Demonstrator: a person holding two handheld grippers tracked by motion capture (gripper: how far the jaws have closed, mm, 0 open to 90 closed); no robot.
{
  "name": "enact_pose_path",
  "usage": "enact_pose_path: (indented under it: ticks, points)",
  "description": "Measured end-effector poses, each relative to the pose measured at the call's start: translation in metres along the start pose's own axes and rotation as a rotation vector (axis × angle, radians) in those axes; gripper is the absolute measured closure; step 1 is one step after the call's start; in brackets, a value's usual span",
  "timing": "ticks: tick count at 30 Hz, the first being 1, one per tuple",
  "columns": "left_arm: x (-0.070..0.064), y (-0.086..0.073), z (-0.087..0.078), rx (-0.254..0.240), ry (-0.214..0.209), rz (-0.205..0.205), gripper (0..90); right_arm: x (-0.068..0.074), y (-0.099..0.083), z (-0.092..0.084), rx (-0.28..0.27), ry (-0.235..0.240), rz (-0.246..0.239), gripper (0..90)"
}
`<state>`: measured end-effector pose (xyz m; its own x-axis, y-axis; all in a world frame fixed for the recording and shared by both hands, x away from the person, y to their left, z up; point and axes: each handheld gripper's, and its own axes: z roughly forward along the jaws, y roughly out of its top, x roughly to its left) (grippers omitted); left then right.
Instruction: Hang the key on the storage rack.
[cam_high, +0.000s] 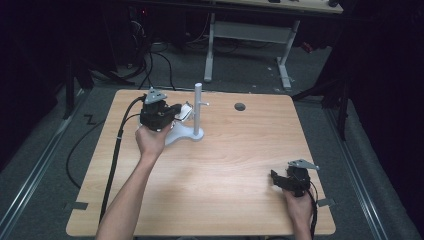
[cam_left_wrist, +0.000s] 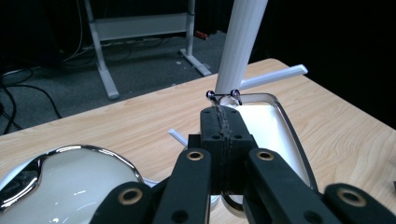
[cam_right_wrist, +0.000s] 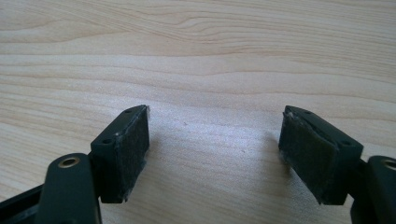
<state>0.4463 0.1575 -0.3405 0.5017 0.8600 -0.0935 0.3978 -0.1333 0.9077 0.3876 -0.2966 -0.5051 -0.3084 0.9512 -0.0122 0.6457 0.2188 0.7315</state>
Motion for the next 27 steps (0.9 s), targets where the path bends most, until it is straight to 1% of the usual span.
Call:
enact_pose_path:
  ticks: [5,10,14,17,21,25,27]
  points:
    - [-0.002,-0.006,0.001,0.012,0.000,0.006,89.6,0.000,0.000,0.000,0.000,0.000,0.000,24.6]
    - [-0.004,-0.011,0.001,0.022,-0.002,0.004,89.6,0.000,0.000,0.000,0.000,0.000,0.001,24.6]
    - [-0.006,-0.018,0.002,0.036,-0.002,0.014,89.5,0.000,0.000,0.000,0.000,0.000,0.001,24.6]
    - [-0.007,-0.021,0.003,0.039,-0.005,0.012,89.5,0.000,0.000,0.000,0.000,0.000,0.001,24.6]
    - [-0.009,-0.028,0.006,0.056,-0.009,0.016,89.5,0.000,0.000,0.000,0.000,0.000,0.000,24.5]
    - [-0.010,-0.032,0.007,0.062,-0.005,0.019,89.4,0.000,0.000,0.000,0.001,-0.001,-0.001,24.4]
    - [-0.011,-0.036,0.008,0.067,0.004,0.024,89.3,0.000,0.000,0.000,0.001,0.000,0.000,24.4]
